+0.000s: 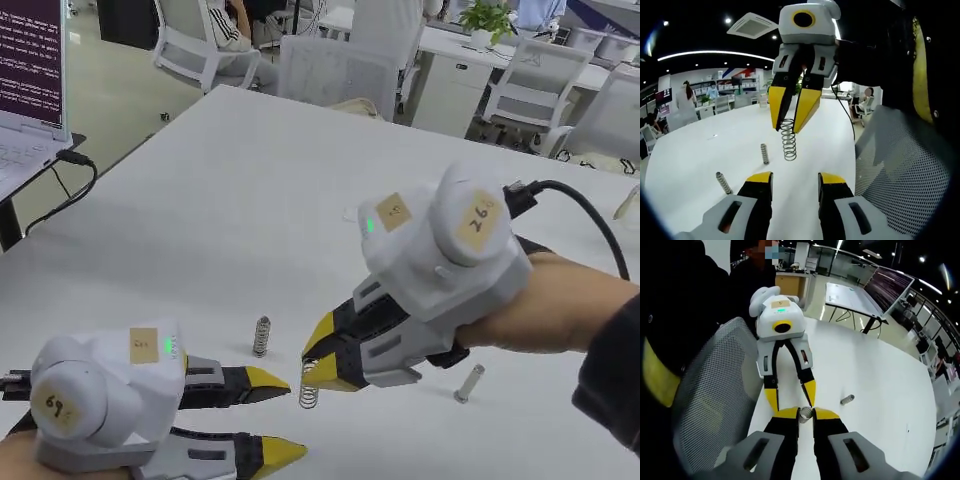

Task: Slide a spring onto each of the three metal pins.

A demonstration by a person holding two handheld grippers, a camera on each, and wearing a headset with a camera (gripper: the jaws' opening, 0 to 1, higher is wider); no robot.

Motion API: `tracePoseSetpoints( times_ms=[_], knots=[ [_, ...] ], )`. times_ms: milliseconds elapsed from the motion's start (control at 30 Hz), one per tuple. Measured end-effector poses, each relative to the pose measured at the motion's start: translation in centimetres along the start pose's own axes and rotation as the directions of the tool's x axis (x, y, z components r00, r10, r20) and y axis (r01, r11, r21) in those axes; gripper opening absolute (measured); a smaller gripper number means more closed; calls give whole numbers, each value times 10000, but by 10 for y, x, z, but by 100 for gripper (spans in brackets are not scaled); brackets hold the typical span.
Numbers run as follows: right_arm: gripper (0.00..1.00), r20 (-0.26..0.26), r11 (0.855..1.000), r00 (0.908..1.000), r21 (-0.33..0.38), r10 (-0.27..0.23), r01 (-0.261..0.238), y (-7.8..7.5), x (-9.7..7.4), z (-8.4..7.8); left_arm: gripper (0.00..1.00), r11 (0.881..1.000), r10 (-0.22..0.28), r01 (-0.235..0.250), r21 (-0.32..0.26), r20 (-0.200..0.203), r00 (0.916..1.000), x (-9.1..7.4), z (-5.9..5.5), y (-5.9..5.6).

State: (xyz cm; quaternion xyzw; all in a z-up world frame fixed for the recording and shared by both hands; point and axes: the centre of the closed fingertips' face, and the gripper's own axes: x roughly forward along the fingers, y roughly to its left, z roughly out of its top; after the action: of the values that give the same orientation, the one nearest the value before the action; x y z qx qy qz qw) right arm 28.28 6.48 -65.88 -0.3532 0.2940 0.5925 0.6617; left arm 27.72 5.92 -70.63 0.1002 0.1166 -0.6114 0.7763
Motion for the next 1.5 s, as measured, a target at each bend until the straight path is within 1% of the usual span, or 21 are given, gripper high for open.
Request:
tracePoseSetpoints(
  times_ms=[133,200,300,433,533,567,600,700,800,867,933,1167,1333,1400,1467,1500],
  knots=[
    [7,-72,9989,9994,337,-336,339,-6,-12,-14,37,9999,37,-37,-111,47,10000,0,-1,0],
    [7,-65,9978,9989,469,-459,461,-9,-17,-18,40,9999,27,-26,-162,67,10000,0,-1,0],
    [7,-61,9951,9974,671,-718,721,-14,-26,-25,47,9997,61,-59,-225,105,9999,0,-1,0],
    [7,-91,9912,9953,907,-964,968,-20,-35,-34,59,9989,142,-134,-447,163,9998,0,-1,2],
    [7,-114,9880,9937,1057,-1117,1122,-23,-41,-40,63,9986,162,-155,-504,143,9998,0,-1,2],
    [7,-109,9865,9929,1130,-1182,1186,-24,-44,-43,65,9976,141,-134,-680,96,9999,0,-3,1],
    [7,-103,9855,9923,1161,-1236,1239,-25,-46,-44,67,9973,117,-107,-725,128,9998,0,-3,1],
    [7,-124,9808,9896,1323,-1432,1435,-29,-52,-50,71,9969,126,-113,-774,159,9998,0,-3,0],
    [7,-127,9758,9869,1482,-1606,1607,-33,-59,-55,78,9957,164,-145,-914,199,9997,1,-3,1],
    [7,-130,9729,9850,1545,-1720,1720,-35,-63,-58,79,9954,162,-140,-945,221,9996,1,-3,1],
    [7,-157,9676,9814,1648,-1911,1910,-40,-70,-62,83,9955,227,-199,-923,289,9993,0,-2,1],
    [7,-270,9515,9714,1967,-2360,2367,-52,-86,-76,91,9950,246,-210,-980,359,9991,0,-2,1],
    [7,-409,9398,9640,2153,-2627,2653,-58,-95,-88,92,9952,221,-192,-958,300,9993,0,-3,0],
    [7,-433,9338,9613,2292,-2722,2748,-59,-99,-94,92,9952,210,-183,-966,276,9994,1,-3,-1],
    [7,-445,9253,9568,2453,-2874,2893,-62,-103,-101,92,9954,208,-183,-945,250,9995,1,-4,-1],
    [7,-537,9197,9533,2523,-2971,3008,-63,-105,-106,92,9953,184,-161,-956,228,9996,1,-4,-1]
  ],
)
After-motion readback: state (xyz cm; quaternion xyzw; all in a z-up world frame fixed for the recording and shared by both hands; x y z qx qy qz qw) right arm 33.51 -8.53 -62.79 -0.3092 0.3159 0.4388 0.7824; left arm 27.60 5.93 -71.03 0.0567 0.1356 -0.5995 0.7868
